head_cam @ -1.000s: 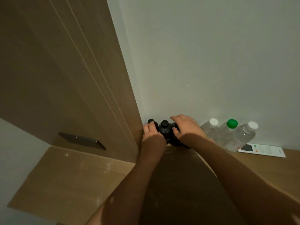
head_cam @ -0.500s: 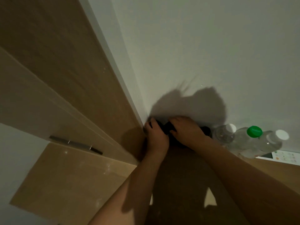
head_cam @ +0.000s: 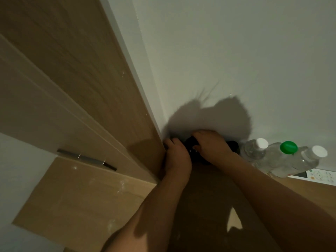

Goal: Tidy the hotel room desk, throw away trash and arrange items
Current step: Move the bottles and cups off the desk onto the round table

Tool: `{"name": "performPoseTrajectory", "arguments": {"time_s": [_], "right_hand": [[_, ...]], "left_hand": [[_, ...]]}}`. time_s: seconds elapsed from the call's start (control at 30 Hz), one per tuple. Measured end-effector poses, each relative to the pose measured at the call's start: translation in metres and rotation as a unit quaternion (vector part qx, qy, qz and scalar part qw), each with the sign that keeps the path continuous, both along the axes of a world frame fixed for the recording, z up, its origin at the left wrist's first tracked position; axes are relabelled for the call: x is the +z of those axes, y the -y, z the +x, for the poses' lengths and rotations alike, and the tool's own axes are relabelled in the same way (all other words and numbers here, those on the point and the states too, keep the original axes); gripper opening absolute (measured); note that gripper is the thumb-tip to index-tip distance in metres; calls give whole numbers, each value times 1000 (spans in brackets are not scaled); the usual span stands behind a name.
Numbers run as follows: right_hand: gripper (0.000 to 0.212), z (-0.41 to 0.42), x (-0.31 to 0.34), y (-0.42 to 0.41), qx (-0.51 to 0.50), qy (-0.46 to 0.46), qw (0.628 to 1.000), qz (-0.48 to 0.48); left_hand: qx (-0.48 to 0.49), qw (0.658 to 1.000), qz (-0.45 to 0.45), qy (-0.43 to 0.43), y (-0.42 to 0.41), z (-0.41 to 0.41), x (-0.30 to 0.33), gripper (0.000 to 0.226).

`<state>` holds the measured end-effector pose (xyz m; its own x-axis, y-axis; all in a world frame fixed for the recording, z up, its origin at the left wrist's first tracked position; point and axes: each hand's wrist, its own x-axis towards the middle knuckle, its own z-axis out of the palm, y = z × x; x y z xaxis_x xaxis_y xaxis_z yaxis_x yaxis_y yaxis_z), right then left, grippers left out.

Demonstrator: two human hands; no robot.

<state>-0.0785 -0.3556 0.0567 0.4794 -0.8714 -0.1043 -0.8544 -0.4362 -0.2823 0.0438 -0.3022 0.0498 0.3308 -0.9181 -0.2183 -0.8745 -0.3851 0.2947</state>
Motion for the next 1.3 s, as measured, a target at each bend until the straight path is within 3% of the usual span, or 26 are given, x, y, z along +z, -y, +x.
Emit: {"name": "performPoseTrajectory", "arguments": {"time_s": [0.2, 0.53, 0.7, 0.87, 1.0, 1.1, 1.3], "right_hand": [[23, 3, 9, -10, 0, 3, 1000, -6], [24, 5, 48, -54, -64, 143, 986, -64], [27, -7, 68, -98, -162, 297, 940, 49], [35, -23, 77, -146, -248, 411, 877, 16], [36, -36, 81, -184, -300, 472, 829, -6], [36, -51, 81, -213, -336, 498, 799, -22], [38, -80, 88, -258, -369, 468, 797, -94]], "left_hand": [[-68, 997, -1, 30, -22, 1, 15, 30], [-116, 993, -29, 13, -74, 15, 39, 22], [-123, 990, -53, 34, -99, 17, 62, 27], [-117, 991, -52, -42, -124, 13, 79, 32], [-127, 985, -100, -56, -146, 3, 88, 39], [-147, 977, -133, -76, -159, -7, 94, 39], [-216, 959, -153, -105, -169, -36, 101, 42]]}}
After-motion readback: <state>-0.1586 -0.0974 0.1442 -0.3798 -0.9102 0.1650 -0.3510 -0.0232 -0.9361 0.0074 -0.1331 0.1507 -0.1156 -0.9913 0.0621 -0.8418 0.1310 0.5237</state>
